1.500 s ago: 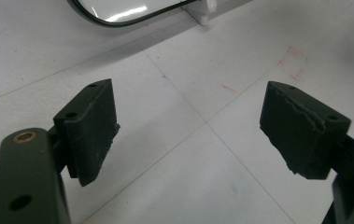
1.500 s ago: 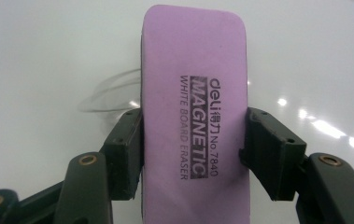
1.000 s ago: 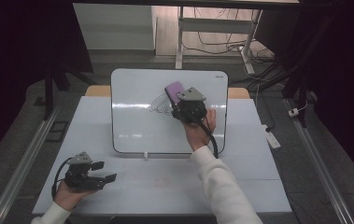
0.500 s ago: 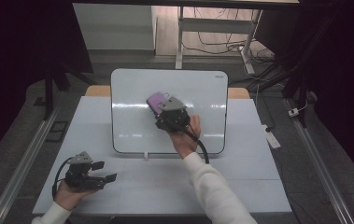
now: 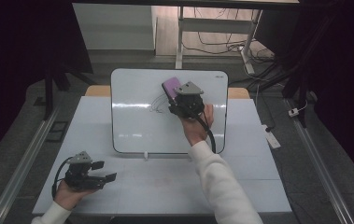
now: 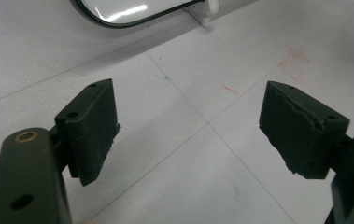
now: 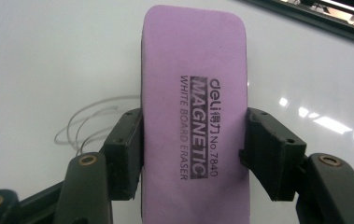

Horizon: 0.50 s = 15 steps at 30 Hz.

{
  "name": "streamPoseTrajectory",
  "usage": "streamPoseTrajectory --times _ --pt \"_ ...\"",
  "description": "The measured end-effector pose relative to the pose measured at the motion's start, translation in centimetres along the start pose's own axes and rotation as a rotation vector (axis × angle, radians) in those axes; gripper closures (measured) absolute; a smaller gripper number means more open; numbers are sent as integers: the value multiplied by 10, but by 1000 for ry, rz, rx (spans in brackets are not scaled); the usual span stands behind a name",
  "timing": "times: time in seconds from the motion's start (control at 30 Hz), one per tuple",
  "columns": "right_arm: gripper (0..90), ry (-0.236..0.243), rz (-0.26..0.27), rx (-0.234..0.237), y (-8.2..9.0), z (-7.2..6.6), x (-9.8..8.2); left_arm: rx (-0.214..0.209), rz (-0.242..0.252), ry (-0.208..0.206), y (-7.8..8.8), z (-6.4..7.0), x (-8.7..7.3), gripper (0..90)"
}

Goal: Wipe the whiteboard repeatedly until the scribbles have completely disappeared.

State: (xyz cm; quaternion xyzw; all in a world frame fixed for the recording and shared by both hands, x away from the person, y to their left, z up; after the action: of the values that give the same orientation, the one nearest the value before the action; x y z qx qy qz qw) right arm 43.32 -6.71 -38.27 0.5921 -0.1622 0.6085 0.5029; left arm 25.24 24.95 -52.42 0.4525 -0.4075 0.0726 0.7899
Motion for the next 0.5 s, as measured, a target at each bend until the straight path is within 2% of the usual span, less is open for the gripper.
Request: streamPoseTrajectory --times 0.07,0.13,0.33,0.4,0.47,0.5 --pt "408 21 -4 -9 -3 -5 3 1 0 -1 0 0 0 203" --pt "408 45 -4 6 -7 -16 4 -1 -2 0 0 0 0 203" --pt "408 113 -31 133 -19 -65 -6 0 -1 -2 0 0 0 203" --pt "409 146 -38 160 -21 -79 -11 -1 0 -1 0 0 0 203" --pt "409 178 -39 157 -20 -84 -14 -2 0 -2 0 0 0 203" --pt "409 163 -38 169 -19 -81 -13 -2 -1 -2 -1 0 -1 203"
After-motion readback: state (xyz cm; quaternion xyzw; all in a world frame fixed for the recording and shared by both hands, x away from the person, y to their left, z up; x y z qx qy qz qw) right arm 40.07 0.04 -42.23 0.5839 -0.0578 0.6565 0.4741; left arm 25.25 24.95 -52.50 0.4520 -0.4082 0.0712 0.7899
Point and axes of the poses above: each handheld gripper's, and its own axes: y roughly backward along the jaws, x roughly out of its top, z roughly to its right, the point moved 1 cm from there along -y, roughly forward along the jaws, and after that the axes turned 2 degrees about x, right-handed, at the moved point
